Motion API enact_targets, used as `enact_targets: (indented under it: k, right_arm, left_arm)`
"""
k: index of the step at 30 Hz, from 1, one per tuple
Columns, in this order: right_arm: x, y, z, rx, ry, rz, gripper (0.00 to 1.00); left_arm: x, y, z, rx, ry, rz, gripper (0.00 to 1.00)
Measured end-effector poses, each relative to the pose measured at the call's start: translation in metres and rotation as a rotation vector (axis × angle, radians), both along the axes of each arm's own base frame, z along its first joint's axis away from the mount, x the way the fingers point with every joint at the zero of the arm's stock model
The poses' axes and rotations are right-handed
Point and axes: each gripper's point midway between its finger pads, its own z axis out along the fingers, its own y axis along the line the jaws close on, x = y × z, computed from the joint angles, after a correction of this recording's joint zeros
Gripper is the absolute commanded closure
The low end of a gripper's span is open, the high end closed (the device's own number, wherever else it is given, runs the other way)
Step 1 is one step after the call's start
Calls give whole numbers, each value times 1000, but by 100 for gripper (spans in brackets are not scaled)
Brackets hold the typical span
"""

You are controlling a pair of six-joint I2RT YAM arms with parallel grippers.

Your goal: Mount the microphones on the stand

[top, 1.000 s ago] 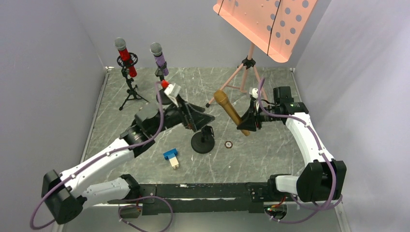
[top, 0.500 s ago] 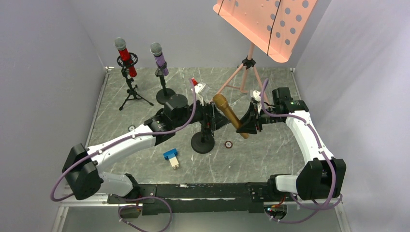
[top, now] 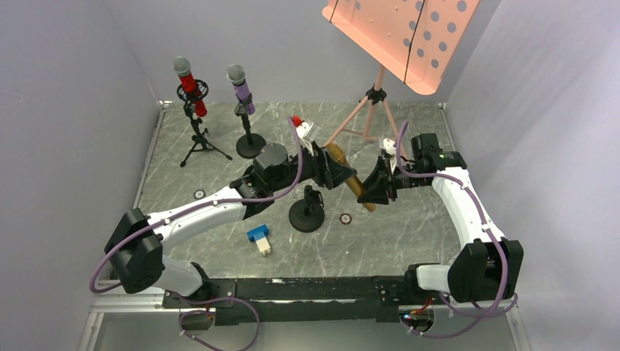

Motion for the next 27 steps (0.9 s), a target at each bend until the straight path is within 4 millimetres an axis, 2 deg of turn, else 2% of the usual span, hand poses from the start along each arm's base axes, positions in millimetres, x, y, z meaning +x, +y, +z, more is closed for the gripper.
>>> enact_targets:
  k: [2,7,10,11,15,18,20,21,22,27]
  right_arm:
    - [0,1,2,10,0,3,95]
    - [0,0,2,12,-5,2,95]
    - [0,0,1,9,-4,0,94]
    - [0,0,1,9,-4,0,92]
    - [0,0,1,9,-7,1,70]
    - [1,0,2,12,-17,5,41]
    - [0,1,3,18,-19,11,13]
    - [-1,1,4,22,-18,13,2]
    - [-2,2,5,25,-11,13,0]
    - [-4,2,6,33,-15,20,0]
  left_arm:
    - [1,-1,4,-16,-7,1,49]
    - [5,-6,4,-44,-6,1,68]
    - [6,-8,5,-51,-11,-1,95]
    - [5,-8,5,-51,-12,-2,100]
    - [5,-8,5,-48,-20,-4,100]
    - [4,-5,6,-42,-42,-4,100]
    - [1,0,7,-31,-65,-6,100]
    - [-2,5,9,-26,-85,-7,100]
    - [-3,6,11,-26,-90,-9,100]
    - [-18,45,45,-67,-178,4,100]
